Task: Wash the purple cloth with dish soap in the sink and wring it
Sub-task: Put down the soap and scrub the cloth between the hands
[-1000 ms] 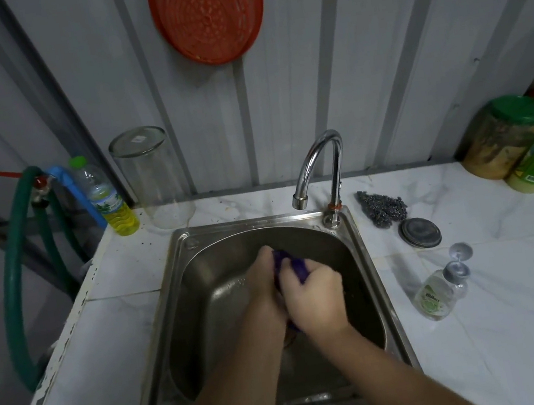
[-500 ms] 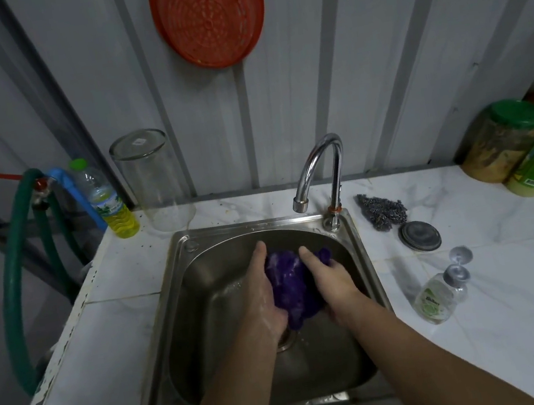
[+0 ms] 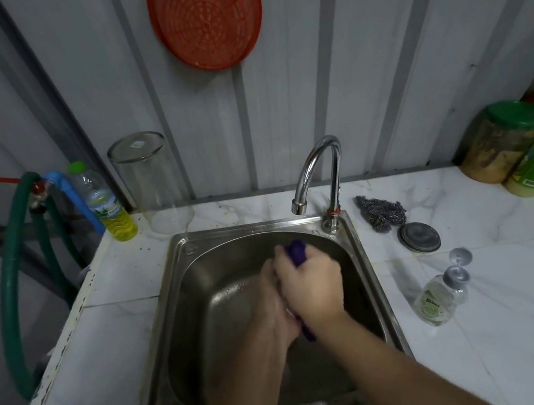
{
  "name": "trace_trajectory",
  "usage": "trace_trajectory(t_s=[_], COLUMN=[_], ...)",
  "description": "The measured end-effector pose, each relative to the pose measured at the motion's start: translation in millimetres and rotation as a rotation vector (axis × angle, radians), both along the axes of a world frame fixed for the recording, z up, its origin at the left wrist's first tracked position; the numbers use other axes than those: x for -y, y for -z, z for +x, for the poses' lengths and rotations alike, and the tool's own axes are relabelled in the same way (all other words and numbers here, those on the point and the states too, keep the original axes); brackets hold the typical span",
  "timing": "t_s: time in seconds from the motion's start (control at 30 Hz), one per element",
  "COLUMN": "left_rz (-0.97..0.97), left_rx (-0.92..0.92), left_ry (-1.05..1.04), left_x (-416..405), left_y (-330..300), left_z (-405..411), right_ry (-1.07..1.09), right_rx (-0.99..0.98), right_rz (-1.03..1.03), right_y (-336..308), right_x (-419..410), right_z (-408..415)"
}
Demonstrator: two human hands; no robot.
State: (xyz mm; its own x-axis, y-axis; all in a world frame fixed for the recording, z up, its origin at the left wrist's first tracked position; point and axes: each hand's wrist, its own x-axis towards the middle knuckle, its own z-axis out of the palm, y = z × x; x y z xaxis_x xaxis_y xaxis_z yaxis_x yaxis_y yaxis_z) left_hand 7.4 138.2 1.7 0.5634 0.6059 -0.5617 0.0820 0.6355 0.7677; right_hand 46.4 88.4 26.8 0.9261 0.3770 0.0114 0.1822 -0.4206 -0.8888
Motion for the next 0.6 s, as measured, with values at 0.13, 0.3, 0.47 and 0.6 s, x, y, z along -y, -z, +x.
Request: trace_trajectory(t_s=[0.13,0.3,0.47,0.6], left_rz=[-0.068,-0.050,-0.157,-0.038], left_rx=[-0.016,0.034,-0.015,-0.074], left_ry=[-0.049,-0.081,-0.006,-0.031], left_x=[-9,-28,-11,-17], left_y=[-10,-3,-7,-18], left_z=[5,0,3,11], right_ry=[0.069,-0.178,0.072,0.120], right_rx=[-0.249,0.001,-0.197,-0.260], right_rz=[0.072,0.212,0.073,0.105], right_y=[8,27,16,21], right_x=[10,16,-3,7], right_z=[27,-36,21,19])
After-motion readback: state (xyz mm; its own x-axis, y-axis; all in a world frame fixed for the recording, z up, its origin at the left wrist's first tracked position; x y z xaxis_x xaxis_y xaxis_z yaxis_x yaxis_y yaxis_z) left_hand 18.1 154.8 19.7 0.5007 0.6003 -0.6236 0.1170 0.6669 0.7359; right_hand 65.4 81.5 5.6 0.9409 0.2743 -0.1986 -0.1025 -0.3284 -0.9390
